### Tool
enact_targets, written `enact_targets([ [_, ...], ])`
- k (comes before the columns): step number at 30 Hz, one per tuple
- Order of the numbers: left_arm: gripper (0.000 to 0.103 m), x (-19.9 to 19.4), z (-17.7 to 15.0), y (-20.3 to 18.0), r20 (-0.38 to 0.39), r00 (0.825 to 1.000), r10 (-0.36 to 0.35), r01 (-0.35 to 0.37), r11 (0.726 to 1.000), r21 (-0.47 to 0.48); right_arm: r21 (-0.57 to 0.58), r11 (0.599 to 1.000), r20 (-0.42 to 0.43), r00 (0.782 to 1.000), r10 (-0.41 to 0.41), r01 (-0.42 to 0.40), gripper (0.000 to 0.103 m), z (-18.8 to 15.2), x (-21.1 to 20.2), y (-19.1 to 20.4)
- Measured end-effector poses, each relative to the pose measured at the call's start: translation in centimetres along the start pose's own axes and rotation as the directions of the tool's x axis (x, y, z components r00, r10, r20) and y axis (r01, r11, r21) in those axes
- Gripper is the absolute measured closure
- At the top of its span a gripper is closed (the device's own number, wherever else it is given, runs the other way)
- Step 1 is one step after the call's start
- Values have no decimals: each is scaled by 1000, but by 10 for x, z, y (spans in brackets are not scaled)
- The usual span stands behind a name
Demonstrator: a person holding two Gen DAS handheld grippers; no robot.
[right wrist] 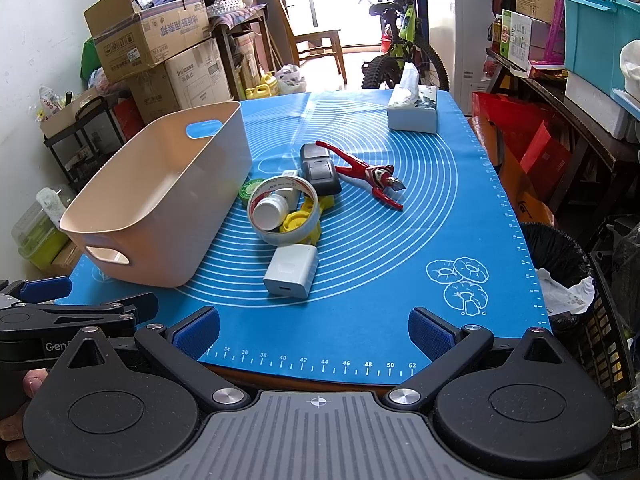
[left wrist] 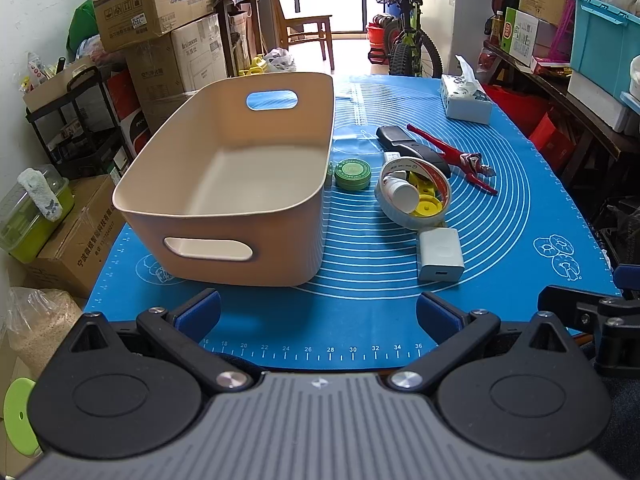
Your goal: Organize rigid objects
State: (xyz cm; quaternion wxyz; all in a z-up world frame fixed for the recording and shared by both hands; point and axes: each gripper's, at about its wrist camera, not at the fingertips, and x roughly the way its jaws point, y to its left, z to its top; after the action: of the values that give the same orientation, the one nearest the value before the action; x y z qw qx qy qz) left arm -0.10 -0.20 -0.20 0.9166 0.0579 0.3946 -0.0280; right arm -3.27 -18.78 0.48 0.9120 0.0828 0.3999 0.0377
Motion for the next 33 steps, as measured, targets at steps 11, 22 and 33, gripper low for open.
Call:
enact_targets([
  [11, 0, -1, 1, -1, 1, 1000, -5, 5, 1000, 1, -1, 1000, 0, 1000, -1, 1, 3, 0, 0, 1],
  [22, 0, -1, 1, 0, 1, 1000, -6, 6, 1000, 0, -1, 1000, 0, 1000, -2, 2, 3, 0, 0, 2],
  [33, 0, -2, 2, -1, 1, 1000, -9, 9, 1000, 1, -2, 1000, -1, 1000, -2, 2, 3, 0, 0, 2],
])
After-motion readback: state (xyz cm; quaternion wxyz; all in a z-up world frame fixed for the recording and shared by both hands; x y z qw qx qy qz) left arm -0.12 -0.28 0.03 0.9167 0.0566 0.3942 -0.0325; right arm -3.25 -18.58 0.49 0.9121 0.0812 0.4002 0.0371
